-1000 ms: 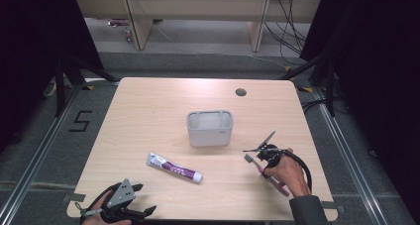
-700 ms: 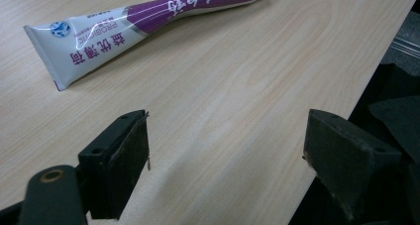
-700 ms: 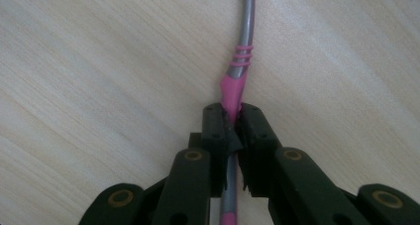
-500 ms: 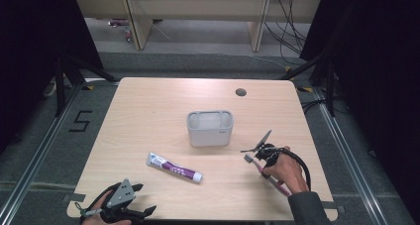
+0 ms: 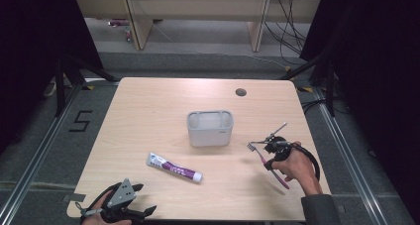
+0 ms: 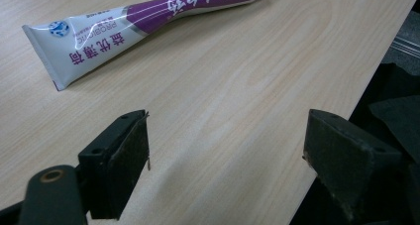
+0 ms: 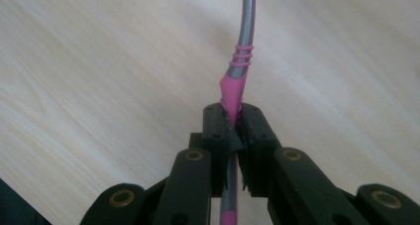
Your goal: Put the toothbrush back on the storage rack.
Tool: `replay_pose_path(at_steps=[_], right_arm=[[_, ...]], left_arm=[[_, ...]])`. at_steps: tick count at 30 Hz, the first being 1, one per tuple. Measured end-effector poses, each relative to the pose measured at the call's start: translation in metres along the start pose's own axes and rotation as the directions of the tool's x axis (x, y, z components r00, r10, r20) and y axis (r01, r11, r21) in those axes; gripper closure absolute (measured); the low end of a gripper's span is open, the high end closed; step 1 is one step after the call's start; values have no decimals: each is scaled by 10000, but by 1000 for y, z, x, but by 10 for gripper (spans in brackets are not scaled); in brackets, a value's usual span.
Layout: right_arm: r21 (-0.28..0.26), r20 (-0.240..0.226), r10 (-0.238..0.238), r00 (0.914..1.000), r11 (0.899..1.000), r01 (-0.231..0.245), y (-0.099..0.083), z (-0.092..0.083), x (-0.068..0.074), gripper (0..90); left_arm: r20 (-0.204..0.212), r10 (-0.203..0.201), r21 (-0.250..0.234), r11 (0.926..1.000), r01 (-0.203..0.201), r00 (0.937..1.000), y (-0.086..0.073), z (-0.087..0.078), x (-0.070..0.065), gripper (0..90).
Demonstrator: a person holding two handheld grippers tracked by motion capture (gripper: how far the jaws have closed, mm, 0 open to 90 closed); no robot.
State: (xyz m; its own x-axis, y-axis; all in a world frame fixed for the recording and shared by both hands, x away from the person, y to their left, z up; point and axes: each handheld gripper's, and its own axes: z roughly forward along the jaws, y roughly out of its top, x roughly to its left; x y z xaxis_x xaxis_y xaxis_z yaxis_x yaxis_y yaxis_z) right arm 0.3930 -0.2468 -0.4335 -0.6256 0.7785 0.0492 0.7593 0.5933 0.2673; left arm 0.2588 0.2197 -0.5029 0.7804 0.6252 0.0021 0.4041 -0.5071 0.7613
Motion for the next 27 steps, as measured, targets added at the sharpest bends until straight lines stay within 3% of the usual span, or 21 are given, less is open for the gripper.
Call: replay_pose_path(at_steps=[1,4,5,6,10,11,14,15,16,17,18,19,21,22,23,24,25,26,27], right_arm=[[0,0,0,10000,10000,0,0,0,0,826],[-915,-128,433,9990,9948,-443,-2,-13,-3,826],[-1345,-102,402,9991,9901,-412,-3,-16,-6,826],[-1727,-118,733,9972,9822,-742,-4,-19,-5,826],[-2690,-8,501,9987,9619,-484,-6,-27,-13,826],[-2899,-80,643,9979,9549,-638,-6,-29,-12,827],[-3655,-193,879,9959,9265,-889,-6,-33,-13,827],[-4286,-389,1124,9929,8957,-1182,-5,-34,-13,827],[-4286,-389,1124,9929,8957,-1182,-5,-34,-13,826],[-4592,-41,641,9979,8864,-588,-4,-35,-17,826],[-4881,-104,952,9954,8683,-882,-2,-36,-15,826],[-4880,-162,1225,9923,8653,-1148,-1,-38,-12,826],[-5297,-116,1115,9937,8422,-1007,2,-38,-13,827],[-5297,-116,1115,9937,8422,-1007,2,-38,-13,827],[-5673,-189,1116,9936,8171,-1026,5,-40,-13,826],[-5793,-214,1181,9928,8078,-1086,7,-41,-11,826],[-5922,-49,1029,9947,8012,-858,9,-41,-12,826],[-5922,-49,1029,9947,8012,-858,9,-41,-12,826],[-6083,-245,1122,9934,7869,-1039,12,-41,-10,826]], left_arm=[[0,0,0,10000,0,10000,0,0,0,174],[44,3,39,10000,-3,10000,0,0,0,174],[-22,-9,0,10000,9,10000,0,0,0,174],[32,-9,7,10000,9,10000,0,0,0,174],[-45,19,31,10000,-19,10000,0,1,0,174],[-107,-2,-17,10000,2,9999,0,1,0,174],[-56,16,4,10000,-16,10000,0,1,0,174],[-60,8,-13,10000,-8,10000,0,1,0,174],[25,7,6,10000,-7,10000,0,0,0,174],[3,0,-15,10000,0,10000,0,0,0,174],[12,13,-17,10000,-13,10000,0,0,0,174],[62,-2,-30,10000,3,10000,0,0,0,174],[6,9,-26,10000,-9,10000,1,0,0,174],[6,9,-26,10000,-9,10000,1,0,0,174],[8,19,-4,10000,-19,10000,1,0,0,174],[109,34,-7,10000,-34,9999,1,0,0,174],[95,2,-24,10000,-2,10000,1,0,0,174],[95,2,-24,10000,-2,10000,1,0,0,174],[-19,34,-3,10000,-34,10000,1,0,0,174]])
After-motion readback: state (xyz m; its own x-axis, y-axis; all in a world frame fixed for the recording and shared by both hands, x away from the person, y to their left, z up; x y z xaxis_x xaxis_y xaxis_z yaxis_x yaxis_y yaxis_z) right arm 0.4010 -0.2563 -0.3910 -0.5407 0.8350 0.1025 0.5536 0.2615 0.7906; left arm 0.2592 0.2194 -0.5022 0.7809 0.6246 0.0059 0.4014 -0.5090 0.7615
